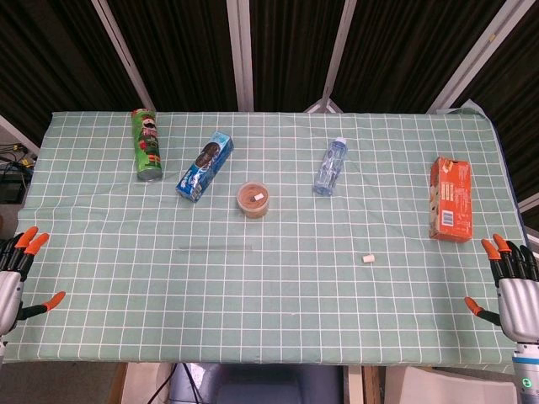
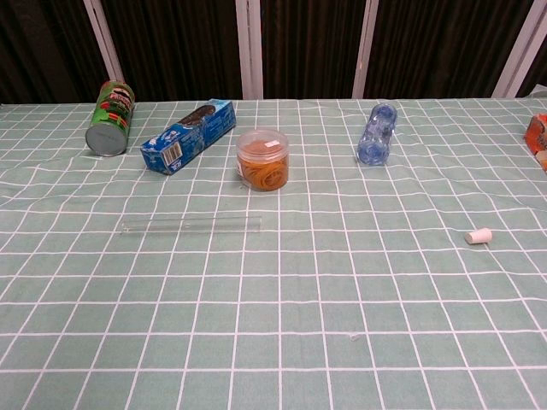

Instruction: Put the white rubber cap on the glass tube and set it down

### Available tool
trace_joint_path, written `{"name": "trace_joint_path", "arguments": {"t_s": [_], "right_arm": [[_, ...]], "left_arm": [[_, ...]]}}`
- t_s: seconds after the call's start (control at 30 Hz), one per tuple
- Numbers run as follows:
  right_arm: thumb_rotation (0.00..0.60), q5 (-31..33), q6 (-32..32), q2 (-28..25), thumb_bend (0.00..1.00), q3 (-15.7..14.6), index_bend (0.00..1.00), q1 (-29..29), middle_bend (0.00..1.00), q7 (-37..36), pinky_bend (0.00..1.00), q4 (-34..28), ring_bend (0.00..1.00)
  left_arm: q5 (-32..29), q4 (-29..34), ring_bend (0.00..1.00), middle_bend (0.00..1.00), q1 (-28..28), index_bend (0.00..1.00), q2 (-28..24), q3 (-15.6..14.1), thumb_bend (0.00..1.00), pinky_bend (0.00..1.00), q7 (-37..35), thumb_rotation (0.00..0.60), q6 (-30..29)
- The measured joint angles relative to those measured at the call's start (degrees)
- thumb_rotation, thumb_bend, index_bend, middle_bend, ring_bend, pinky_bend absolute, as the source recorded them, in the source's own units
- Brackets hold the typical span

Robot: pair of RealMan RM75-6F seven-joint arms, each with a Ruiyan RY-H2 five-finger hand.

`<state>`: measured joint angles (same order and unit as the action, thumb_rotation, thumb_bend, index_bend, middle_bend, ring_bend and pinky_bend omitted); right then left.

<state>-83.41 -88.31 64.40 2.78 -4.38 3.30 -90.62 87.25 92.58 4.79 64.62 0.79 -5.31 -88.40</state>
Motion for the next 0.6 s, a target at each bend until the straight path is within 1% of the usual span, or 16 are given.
{"name": "trace_joint_path", "arguments": {"t_s": [0.2, 0.3, 0.33, 0.4, 0.47, 0.6], "right_arm": [[0.6, -0.93, 0.19, 0.55, 0.18, -0.12, 0.0, -0.02, 0.0, 1.1, 0.0, -0.3, 0.0], [0.6, -0.66, 0.32, 0.57, 0.18, -0.03, 0.0, 0.13, 0.0, 1.09, 0.0, -0.53, 0.0], [0.6, -0.46, 0.45, 0.55, 0.18, 0.06, 0.0, 0.15, 0.0, 0.96, 0.0, -0.61, 0.0], [0.6, -0.28, 0.67, 0.48, 0.18, 0.2, 0.0, 0.16, 0.0, 0.61, 0.0, -0.71, 0.0], [0.6, -0.17, 1.01, 0.41, 0.18, 0.36, 0.0, 0.1, 0.0, 0.15, 0.0, -0.82, 0.0], [0.6, -0.19, 1.81, 0.27, 0.18, 0.35, 0.0, -0.04, 0.0, -0.21, 0.0, -1.09, 0.0]], "left_arm": [[-0.33, 0.17, 0.0, 0.0, -0.16, 0.02, -0.37, 0.16, 0.18, 0.0, -0.89, 0.6, 0.29], [-0.63, 1.1, 0.0, 0.0, -0.02, 0.06, -0.54, 0.1, 0.18, 0.0, -0.74, 0.6, 1.15], [-0.75, 1.53, 0.0, 0.01, 0.09, 0.08, -0.6, 0.11, 0.18, 0.0, -0.6, 0.6, 1.48], [-1.04, 2.71, 0.0, 0.04, 0.53, 0.14, -0.71, 0.26, 0.18, 0.0, 0.09, 0.6, 2.4], [-1.46, 4.02, 0.0, 0.1, 1.24, 0.2, -0.72, 0.64, 0.18, 0.0, 1.54, 0.6, 3.42], [-3.21, 7.09, 0.0, 0.2, 3.28, 0.27, -0.14, 2.25, 0.21, 0.0, 6.24, 0.6, 5.67]]}}
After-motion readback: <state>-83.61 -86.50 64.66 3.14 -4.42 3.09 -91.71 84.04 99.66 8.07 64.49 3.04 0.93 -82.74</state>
